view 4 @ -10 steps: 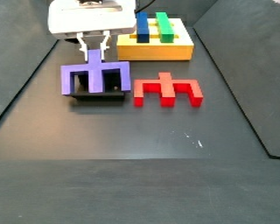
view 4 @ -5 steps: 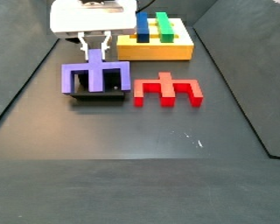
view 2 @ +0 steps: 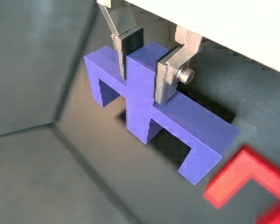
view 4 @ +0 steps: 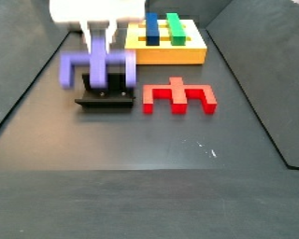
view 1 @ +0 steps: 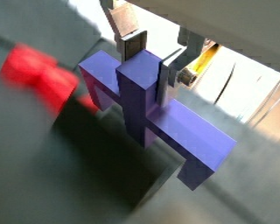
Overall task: Pick up the purple object. Move up. Place the purple object on the fixture. Regrasp the purple object. Move to above the board. Insert the purple object.
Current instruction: Move to above the board.
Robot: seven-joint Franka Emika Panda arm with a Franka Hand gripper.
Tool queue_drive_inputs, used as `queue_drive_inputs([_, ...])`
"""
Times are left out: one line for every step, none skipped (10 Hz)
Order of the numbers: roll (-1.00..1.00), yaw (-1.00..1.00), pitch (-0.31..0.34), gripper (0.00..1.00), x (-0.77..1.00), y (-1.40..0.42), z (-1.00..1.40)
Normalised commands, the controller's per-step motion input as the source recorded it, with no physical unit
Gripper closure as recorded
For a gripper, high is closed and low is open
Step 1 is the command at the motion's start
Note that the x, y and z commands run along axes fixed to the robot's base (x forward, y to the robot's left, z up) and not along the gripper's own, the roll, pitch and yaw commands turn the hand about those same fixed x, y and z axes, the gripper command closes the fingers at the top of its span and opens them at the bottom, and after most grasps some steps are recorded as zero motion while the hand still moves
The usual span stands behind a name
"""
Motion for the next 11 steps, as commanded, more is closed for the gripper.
queue_drive_inputs([-0.13, 0.01, 0.104, 1.00, -0.06, 0.03, 1.40])
queue_drive_inputs([-0.09, 0.04, 0.068, 1.00, -0.06, 0.04, 1.40])
queue_drive_inputs([-0.02, 0.05, 0.059, 1.00, -0.05, 0.02, 1.40])
queue_drive_inputs([-0.02, 0.05, 0.049, 1.00, -0.05, 0.02, 1.40])
queue_drive_inputs([-0.02, 0.05, 0.046, 1.00, -0.04, 0.03, 1.40])
queue_drive_inputs([-0.01, 0.05, 0.042, 1.00, 0.00, -0.01, 0.59])
queue_drive_inputs([0.00, 0.05, 0.048, 1.00, 0.01, -0.01, 0.32])
queue_drive_inputs([-1.00, -0.02, 0.024, 1.00, -1.03, -1.40, 0.28])
queue_drive_inputs([-1.00, -0.03, 0.013, 1.00, -1.04, -1.40, 0.30])
queue_drive_inputs([-1.00, -0.02, -0.009, 1.00, -1.13, -1.40, 0.31])
queue_drive_inputs([-1.00, -0.01, -0.013, 1.00, -1.17, -1.40, 0.28])
